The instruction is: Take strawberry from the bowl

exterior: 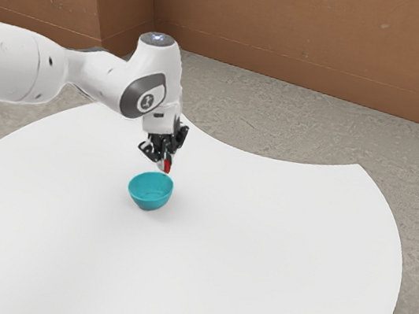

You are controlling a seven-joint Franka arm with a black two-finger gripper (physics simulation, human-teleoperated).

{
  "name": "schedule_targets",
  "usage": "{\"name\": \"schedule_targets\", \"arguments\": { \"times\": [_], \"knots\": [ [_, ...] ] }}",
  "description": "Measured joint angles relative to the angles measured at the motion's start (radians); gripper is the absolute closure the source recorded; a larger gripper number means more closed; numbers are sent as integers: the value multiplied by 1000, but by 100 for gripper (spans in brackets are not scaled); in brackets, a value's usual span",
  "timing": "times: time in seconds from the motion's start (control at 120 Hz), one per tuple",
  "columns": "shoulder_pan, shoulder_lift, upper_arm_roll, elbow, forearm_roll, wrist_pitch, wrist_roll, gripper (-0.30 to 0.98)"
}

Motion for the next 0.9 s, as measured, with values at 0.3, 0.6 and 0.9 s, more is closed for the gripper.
{"name": "schedule_targets", "arguments": {
  "times": [0.3, 0.6, 0.9],
  "knots": [
    [-180, -7, -17, 12, -45, -58, -23, 76],
    [-209, 100, -21, 38, -57, -16, -44, 52],
    [-190, -59, -15, -19, -56, -67, -100, 13]
  ]
}}
